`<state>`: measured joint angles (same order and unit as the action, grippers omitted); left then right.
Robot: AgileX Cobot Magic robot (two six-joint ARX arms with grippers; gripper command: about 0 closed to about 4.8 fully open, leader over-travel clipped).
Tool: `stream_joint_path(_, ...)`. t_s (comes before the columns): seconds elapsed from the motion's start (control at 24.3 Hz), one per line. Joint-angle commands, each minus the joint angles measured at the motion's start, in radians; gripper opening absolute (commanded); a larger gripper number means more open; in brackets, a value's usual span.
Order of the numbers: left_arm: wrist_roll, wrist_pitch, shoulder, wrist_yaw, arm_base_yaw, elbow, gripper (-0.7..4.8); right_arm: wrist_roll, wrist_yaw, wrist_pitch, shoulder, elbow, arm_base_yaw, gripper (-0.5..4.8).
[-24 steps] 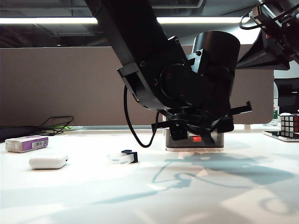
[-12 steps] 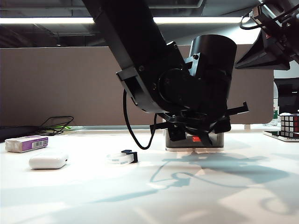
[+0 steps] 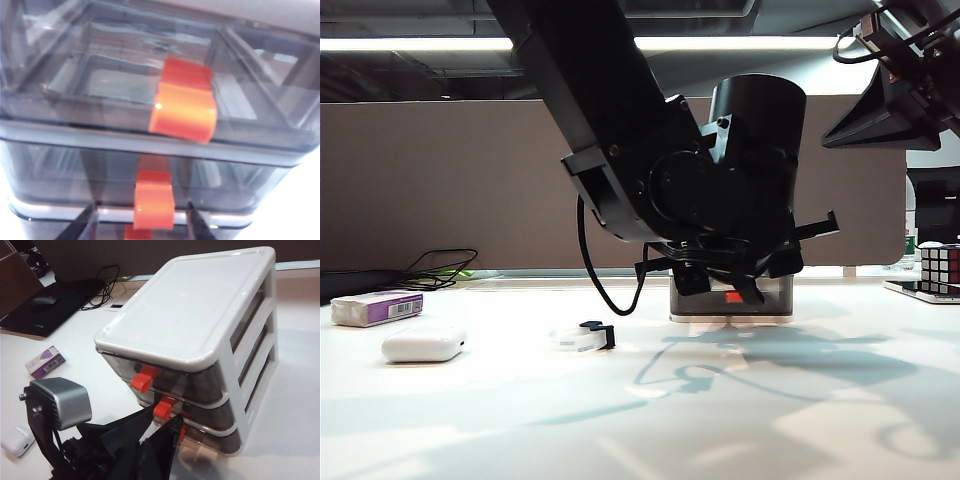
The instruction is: Open the second layer of the drawer on the table, pick up the transparent tape on the table and put it in, and finally close the drawer.
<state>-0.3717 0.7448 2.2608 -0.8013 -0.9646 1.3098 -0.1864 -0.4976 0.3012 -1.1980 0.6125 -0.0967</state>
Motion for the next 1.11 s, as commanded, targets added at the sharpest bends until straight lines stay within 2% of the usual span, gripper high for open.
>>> stream_joint_path(0.04, 0.065, 0.035, -0.003, -0.006, 0.0, 0.005, 2.14, 0.0, -0.002, 0.016, 0.004, 0.003, -0.001, -0.05)
stream_joint_path(0.12, 0.088, 0.043, -0.003, -0.006, -0.002, 0.005, 2.14, 0.0, -0.002, 0.016, 0.004, 0.003, -0.001, -0.05)
stream_joint_path(0.7, 0.088, 0.051, -0.003, -0.007, 0.0, 0.005, 2.09, 0.0, -0.002, 0.015, 0.004, 0.003, -0.001, -0.05)
stream_joint_path(0.86, 0.088, 0.051, -0.003, -0.017, 0.001, 0.005, 1.11, 0.0, -0.002, 0.014, 0.004, 0.003, -0.001, -0.05)
stream_joint_path(0.99, 0.088, 0.056, -0.003, -0.033, 0.001, 0.005, 0.78, 0.0, -0.002, 0.014, 0.004, 0.003, -0.001, -0.05)
stream_joint_path(1.07, 0.088, 0.057, -0.003, -0.033, 0.002, 0.005, 0.78, 0.0, -0.002, 0.014, 0.004, 0.003, -0.001, -0.05)
stream_joint_path(1.11, 0.088, 0.056, -0.003, -0.033, 0.006, 0.005, 0.34, 0.0, -0.002, 0.014, 0.004, 0.003, -0.001, -0.05)
